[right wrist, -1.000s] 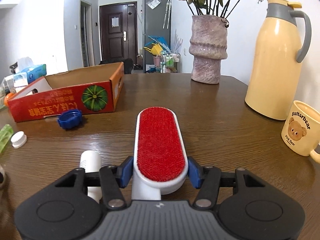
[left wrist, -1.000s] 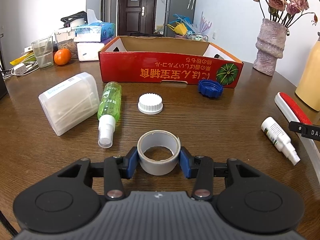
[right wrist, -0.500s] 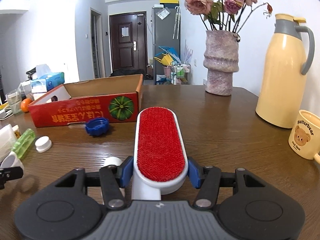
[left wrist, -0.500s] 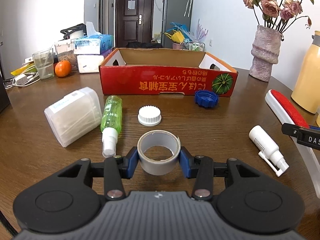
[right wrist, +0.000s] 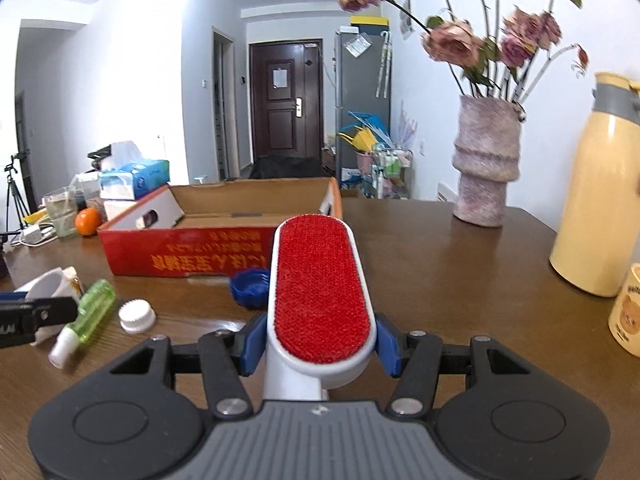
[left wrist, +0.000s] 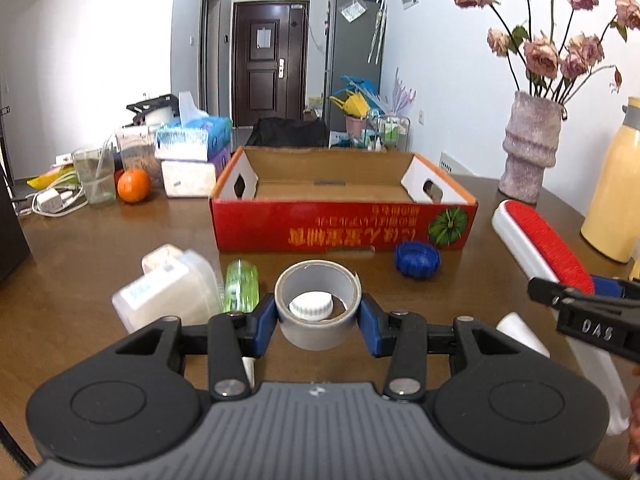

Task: Organize rigid objects
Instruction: 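Lift the tape roll with the left gripper while the right gripper grasps the lint brush, then carry the tape roll and lint brush in both grippers over the cardboard box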

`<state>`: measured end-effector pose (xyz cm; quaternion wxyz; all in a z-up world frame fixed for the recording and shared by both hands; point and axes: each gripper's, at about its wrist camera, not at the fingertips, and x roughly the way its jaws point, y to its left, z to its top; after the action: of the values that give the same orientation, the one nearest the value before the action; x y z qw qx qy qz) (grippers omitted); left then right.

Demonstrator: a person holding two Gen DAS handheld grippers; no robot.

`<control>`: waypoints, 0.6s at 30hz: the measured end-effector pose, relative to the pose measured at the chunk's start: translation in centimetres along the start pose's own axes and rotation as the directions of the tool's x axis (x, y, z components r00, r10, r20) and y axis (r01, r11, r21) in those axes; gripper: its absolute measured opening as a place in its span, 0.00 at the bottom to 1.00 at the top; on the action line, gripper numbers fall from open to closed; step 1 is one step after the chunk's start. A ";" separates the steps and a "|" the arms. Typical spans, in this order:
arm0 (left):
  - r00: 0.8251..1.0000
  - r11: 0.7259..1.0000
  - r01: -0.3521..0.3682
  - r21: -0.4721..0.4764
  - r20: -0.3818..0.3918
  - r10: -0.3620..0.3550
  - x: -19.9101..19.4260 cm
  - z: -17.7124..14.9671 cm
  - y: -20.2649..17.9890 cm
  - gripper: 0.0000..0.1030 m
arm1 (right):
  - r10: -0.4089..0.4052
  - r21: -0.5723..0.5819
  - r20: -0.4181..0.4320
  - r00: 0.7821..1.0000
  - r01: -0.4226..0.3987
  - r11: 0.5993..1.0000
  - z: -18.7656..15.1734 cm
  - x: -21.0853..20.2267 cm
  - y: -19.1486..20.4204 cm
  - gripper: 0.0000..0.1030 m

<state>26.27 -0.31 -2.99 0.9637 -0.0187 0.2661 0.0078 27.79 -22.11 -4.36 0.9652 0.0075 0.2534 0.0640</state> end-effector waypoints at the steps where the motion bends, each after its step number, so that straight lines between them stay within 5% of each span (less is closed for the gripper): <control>1: 1.000 1.000 0.001 -0.002 0.006 -0.001 0.1 0.4 0.0 0.43 | 0.005 -0.005 0.005 1.000 -0.005 1.000 0.3 0.1 0.4 0.54; 18: 0.998 0.999 0.004 -0.045 0.065 -0.001 3.2 6.1 0.2 0.43 | 0.076 -0.029 0.047 0.996 -0.075 0.997 4.8 3.3 4.6 0.54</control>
<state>32.17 0.13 0.57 0.9713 -0.0403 0.2342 0.0132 32.48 -17.03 -1.55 0.9679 0.0056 0.2289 0.1036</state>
